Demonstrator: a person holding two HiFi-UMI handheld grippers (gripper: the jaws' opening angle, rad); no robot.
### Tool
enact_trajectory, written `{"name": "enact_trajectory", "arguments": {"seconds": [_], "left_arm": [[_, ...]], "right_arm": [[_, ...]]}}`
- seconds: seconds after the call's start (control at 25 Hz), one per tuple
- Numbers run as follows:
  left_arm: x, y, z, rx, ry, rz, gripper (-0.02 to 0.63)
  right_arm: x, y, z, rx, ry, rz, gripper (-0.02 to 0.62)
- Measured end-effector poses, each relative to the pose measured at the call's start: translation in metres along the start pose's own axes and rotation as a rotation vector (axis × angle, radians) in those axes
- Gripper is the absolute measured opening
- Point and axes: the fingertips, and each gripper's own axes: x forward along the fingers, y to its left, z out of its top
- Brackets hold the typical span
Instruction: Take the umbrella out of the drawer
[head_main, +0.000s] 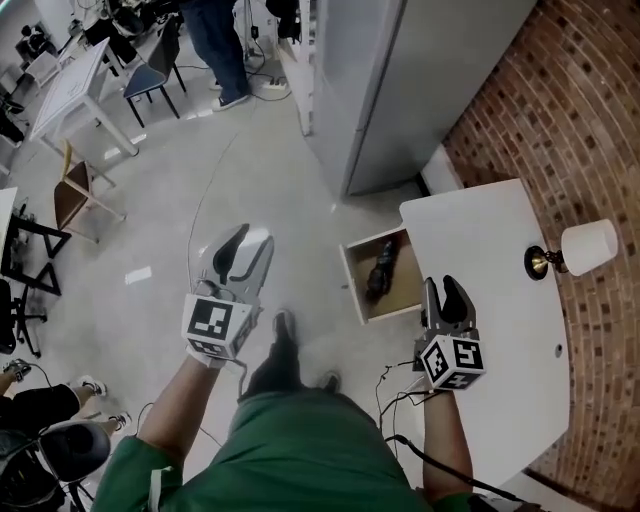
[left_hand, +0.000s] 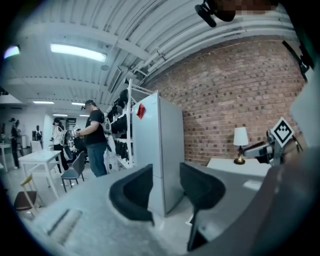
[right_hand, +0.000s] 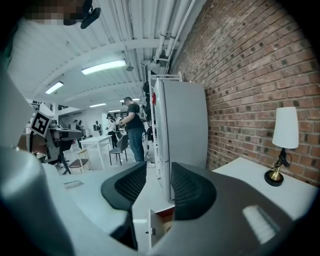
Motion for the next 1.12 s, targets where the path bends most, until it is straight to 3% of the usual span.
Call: {"name": "enact_trajectory", "arguments": {"seconds": [0.32,0.52,0.8,1.12], "left_arm": [[0.081,0.073,-0.035,-0.015,0.077,-0.123,0.168],[0.117,0.095,-0.067,-0.018,0.141,-0.181,0.169],[0.156,0.083,-0.12,-0.001,0.265,-0.204,0.169],[0.193,0.058,-0.159,-0.013,0.343,-0.189,0.169]], "right_arm": [[0.096,0.02,-0.04,-0.003,0.152,-0.089,0.143],[0.138,0.024,-0.079,0.008,0.251,-0.109,0.143],[0.194,-0.004,-0.173,0.004,0.417,-0.057,0.143],[0.237,-0.055,-0.29,0.097,0.602,-0.095,0.144]]}}
